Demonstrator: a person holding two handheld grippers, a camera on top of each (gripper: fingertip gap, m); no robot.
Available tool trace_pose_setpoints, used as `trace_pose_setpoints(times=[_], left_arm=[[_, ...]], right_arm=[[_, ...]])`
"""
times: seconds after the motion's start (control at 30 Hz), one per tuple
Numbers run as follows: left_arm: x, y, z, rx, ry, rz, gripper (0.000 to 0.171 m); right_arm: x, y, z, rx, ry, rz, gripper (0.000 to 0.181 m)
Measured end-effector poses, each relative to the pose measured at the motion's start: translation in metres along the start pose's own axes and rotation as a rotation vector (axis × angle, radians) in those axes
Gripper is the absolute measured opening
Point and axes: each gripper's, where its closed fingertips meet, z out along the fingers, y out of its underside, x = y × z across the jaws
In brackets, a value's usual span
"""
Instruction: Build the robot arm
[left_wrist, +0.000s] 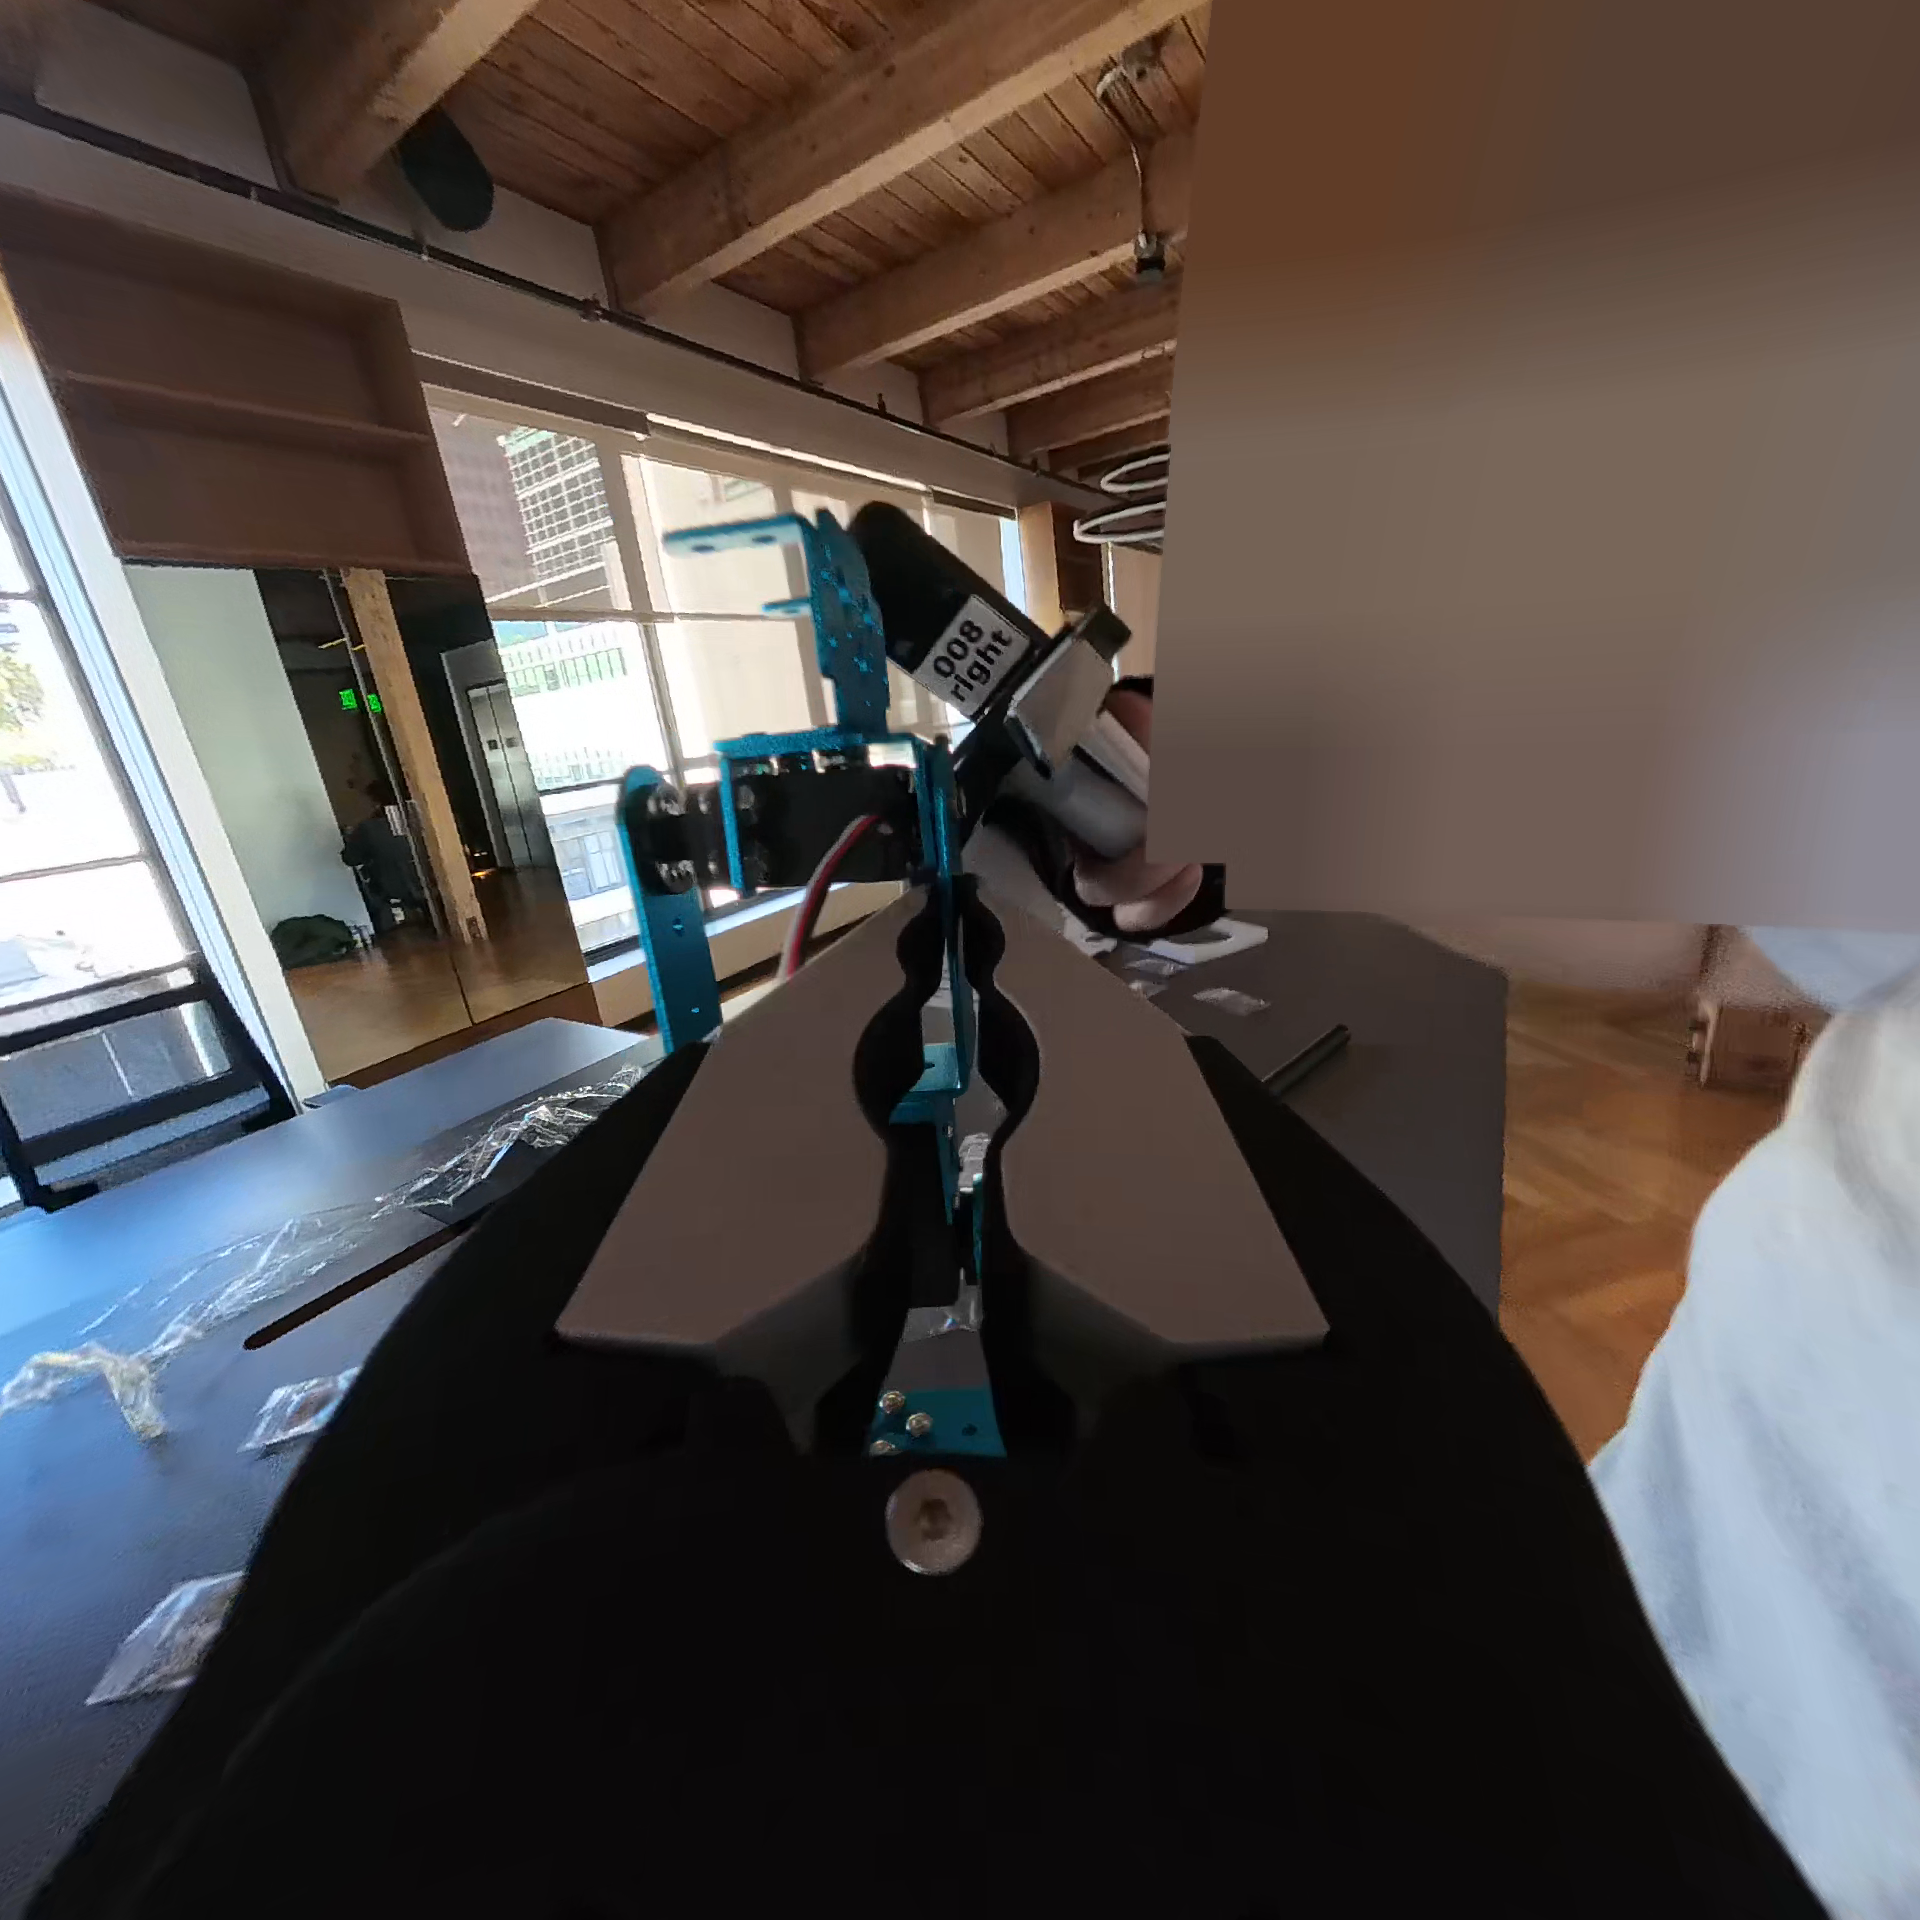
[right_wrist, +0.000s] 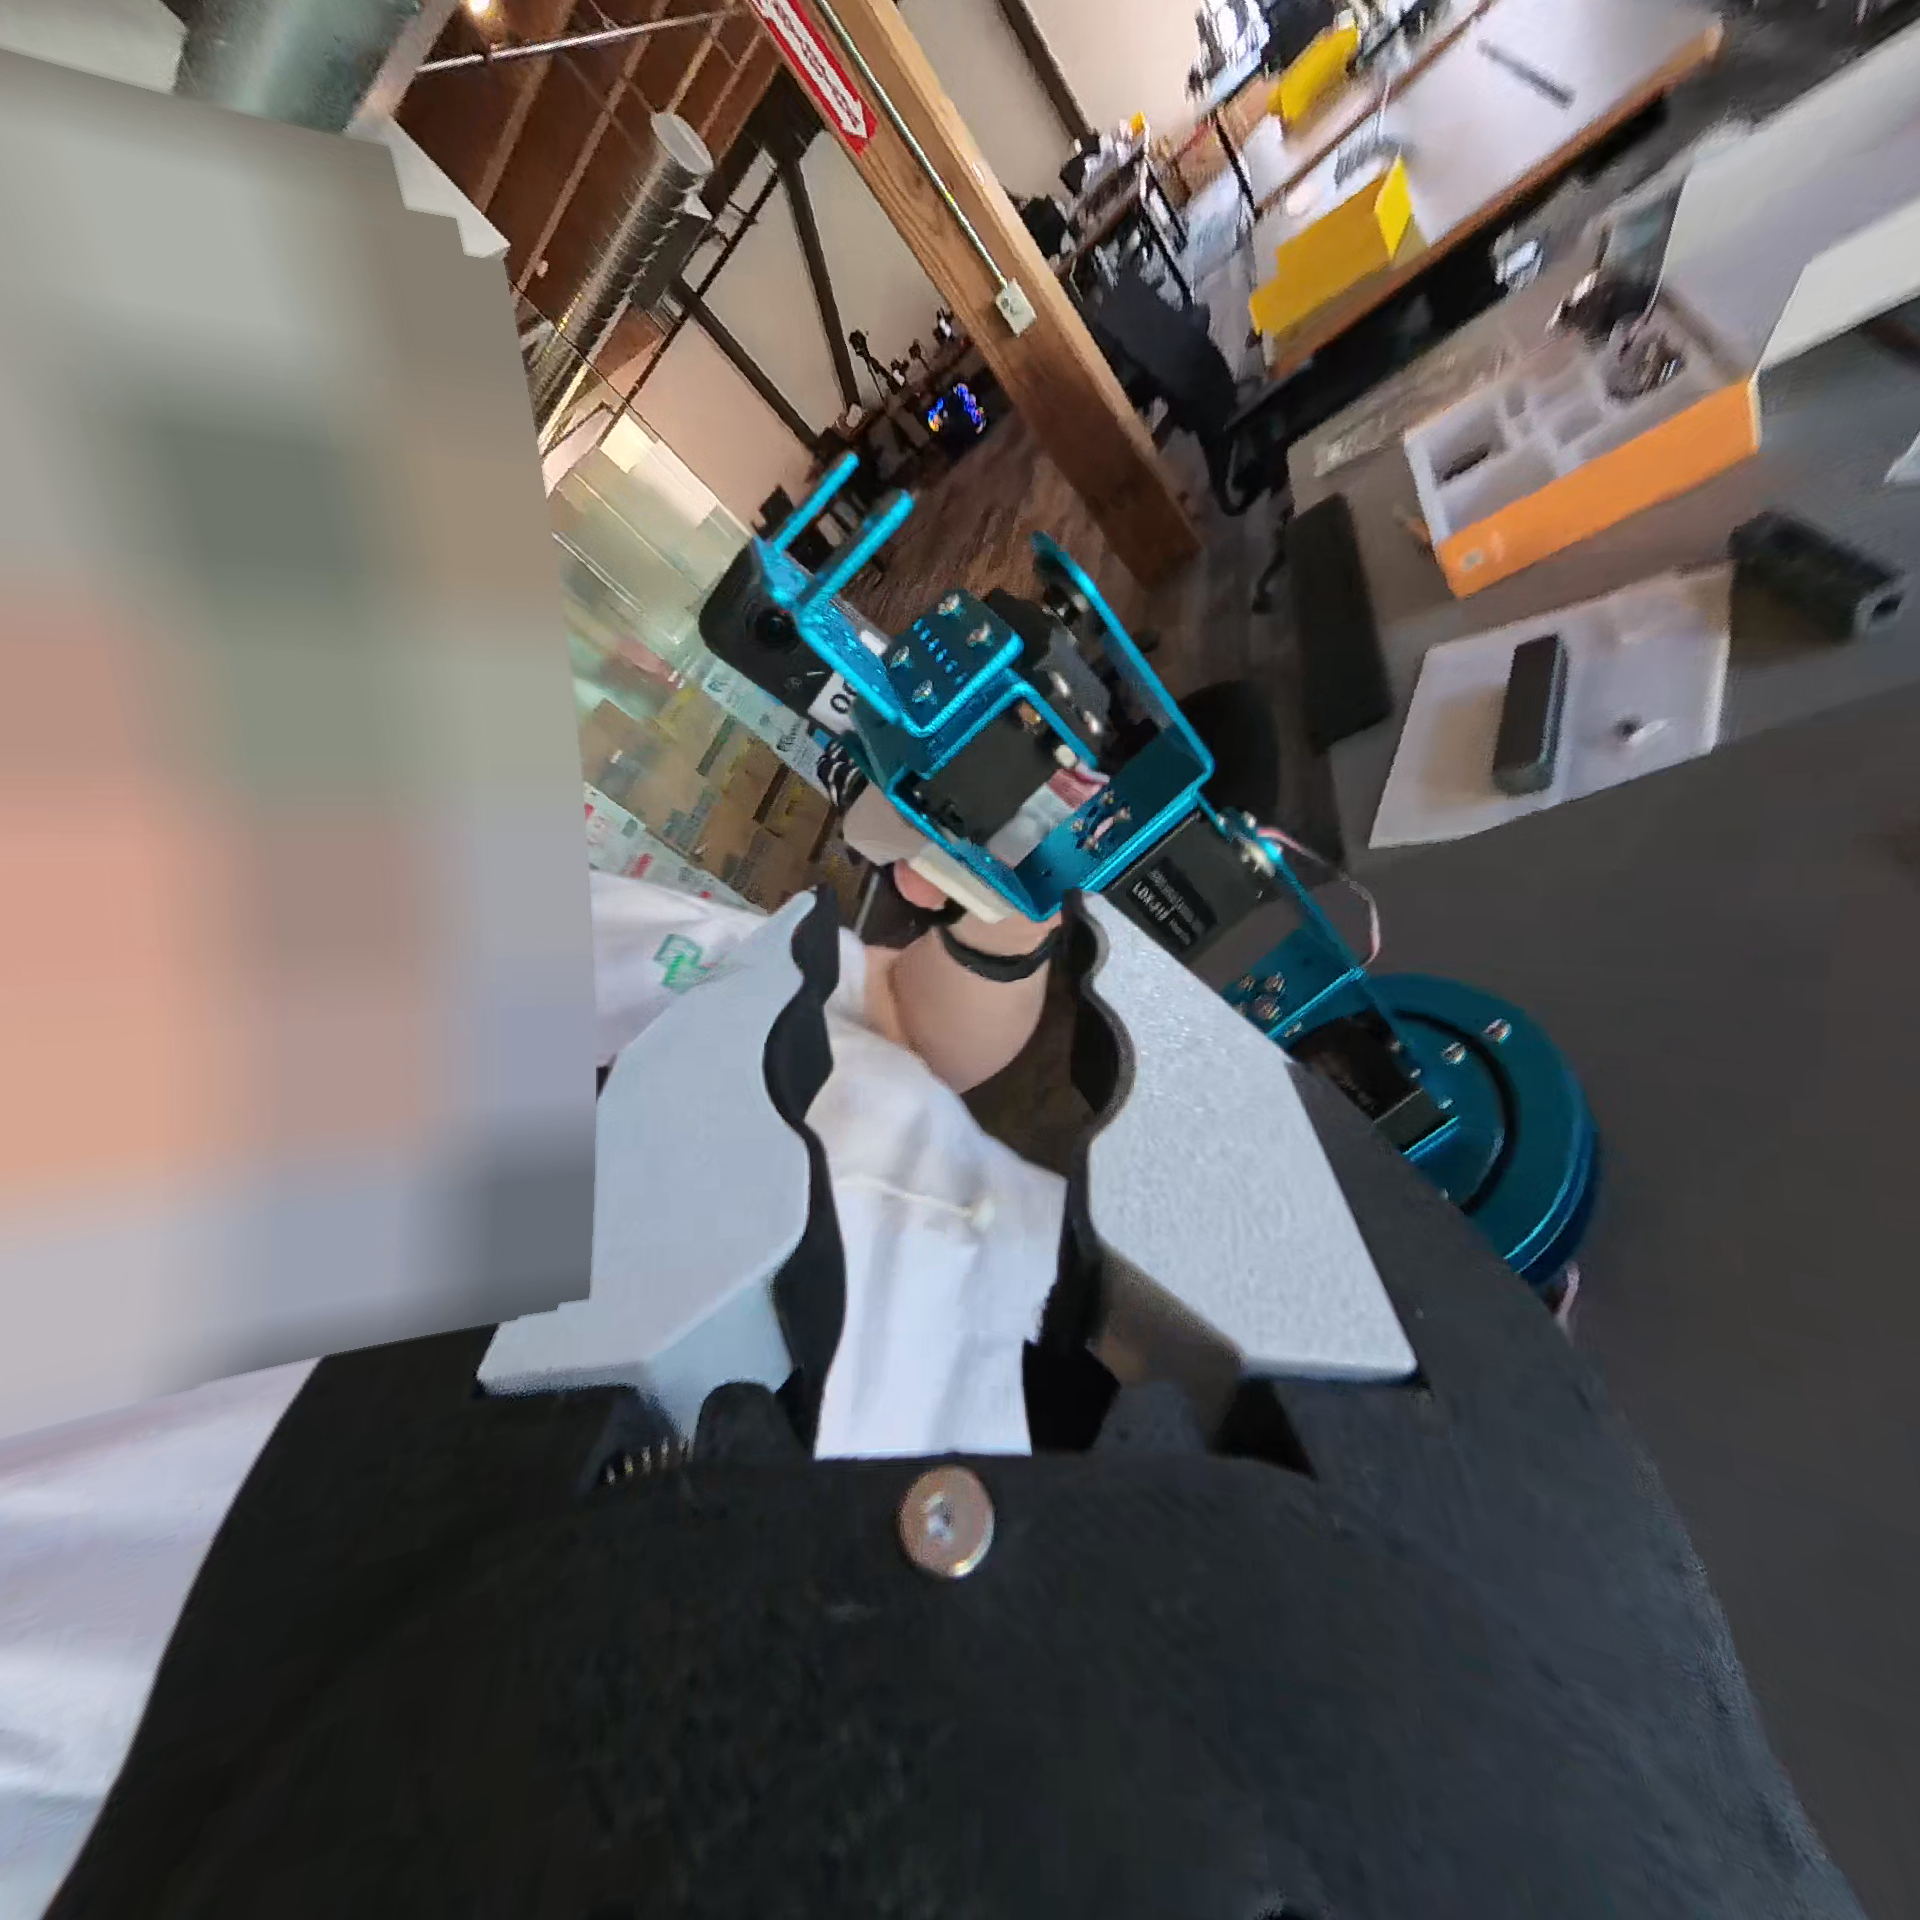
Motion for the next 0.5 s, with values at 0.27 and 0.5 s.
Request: trace_pose_setpoints(times=[0.27, 0.5], left_arm=[[-0.009, -0.039, -0.039, 0.036, -0.254, 0.064, 0.001], [-0.025, -0.028, -0.014, -0.108, -0.244, 0.038, 0.043]], right_arm=[[0.023, -0.022, 0.004, 0.119, 0.116, -0.454, 0.076], [0.002, -0.025, 0.020, 0.101, -0.093, -0.552, 0.089]])
